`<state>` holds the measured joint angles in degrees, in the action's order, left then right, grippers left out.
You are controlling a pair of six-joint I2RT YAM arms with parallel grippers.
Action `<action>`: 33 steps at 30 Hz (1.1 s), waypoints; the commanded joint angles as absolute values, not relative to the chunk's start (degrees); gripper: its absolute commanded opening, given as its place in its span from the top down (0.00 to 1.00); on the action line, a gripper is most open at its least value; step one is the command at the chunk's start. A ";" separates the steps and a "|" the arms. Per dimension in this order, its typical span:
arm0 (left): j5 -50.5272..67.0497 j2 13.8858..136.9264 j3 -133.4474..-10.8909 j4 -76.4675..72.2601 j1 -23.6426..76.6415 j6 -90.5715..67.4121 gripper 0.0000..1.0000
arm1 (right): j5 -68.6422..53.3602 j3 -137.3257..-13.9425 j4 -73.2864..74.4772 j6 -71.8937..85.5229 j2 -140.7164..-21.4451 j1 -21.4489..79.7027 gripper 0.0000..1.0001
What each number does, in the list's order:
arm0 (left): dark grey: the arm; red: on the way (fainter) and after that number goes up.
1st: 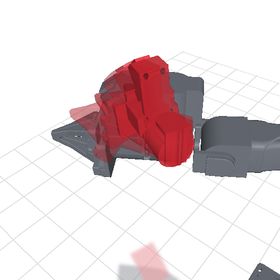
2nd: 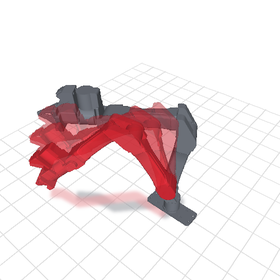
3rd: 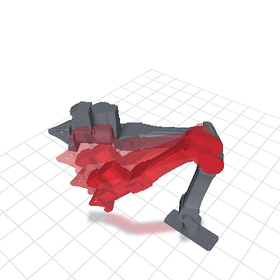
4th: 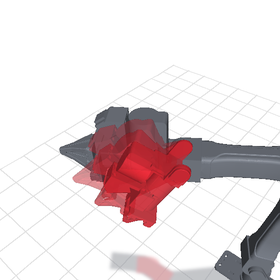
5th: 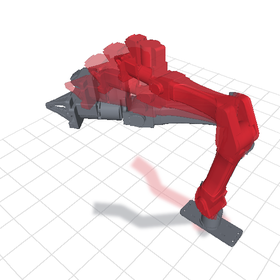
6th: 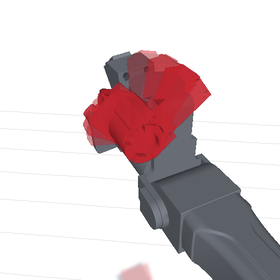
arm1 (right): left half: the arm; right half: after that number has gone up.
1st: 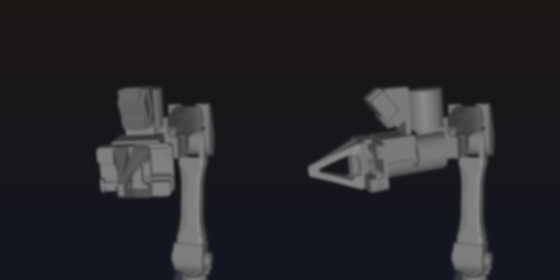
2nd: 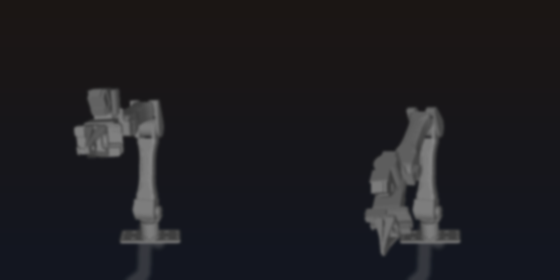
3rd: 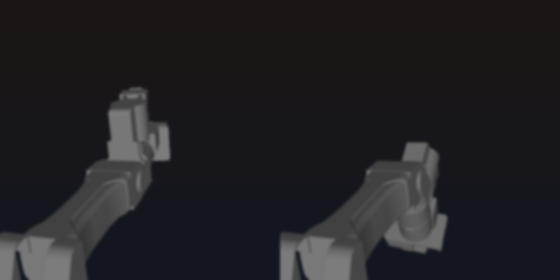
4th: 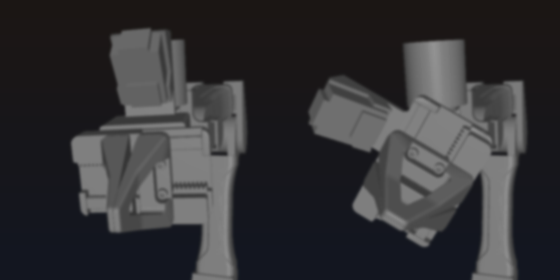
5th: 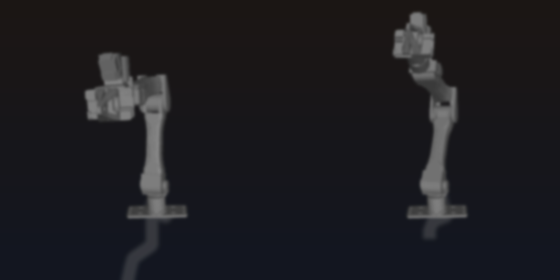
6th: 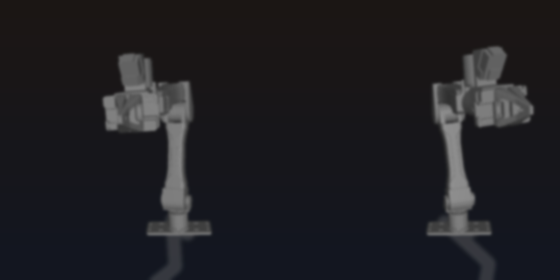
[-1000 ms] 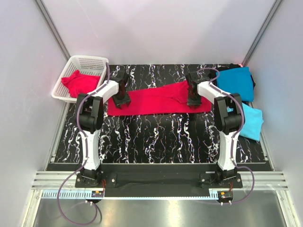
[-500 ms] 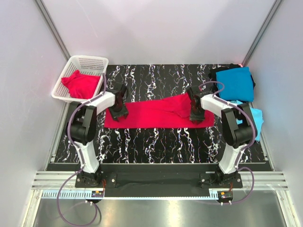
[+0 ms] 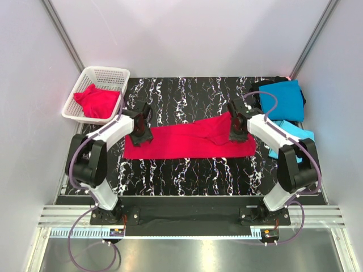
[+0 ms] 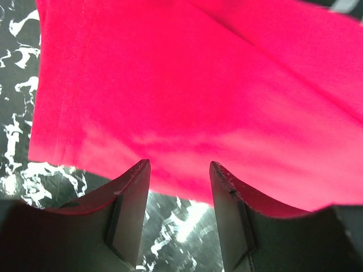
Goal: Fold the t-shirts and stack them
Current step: Fold the tshirt
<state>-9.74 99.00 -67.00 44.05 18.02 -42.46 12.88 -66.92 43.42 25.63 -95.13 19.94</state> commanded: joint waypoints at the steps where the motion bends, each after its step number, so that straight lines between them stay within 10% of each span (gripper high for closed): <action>1: -10.02 93.26 -68.73 44.03 19.33 -41.75 0.48 | 13.01 -70.40 44.30 26.02 -91.32 21.09 0.66; 33: 21.36 129.12 -105.48 27.78 43.76 -45.96 0.47 | 23.20 -65.39 42.36 30.67 -88.07 19.43 0.71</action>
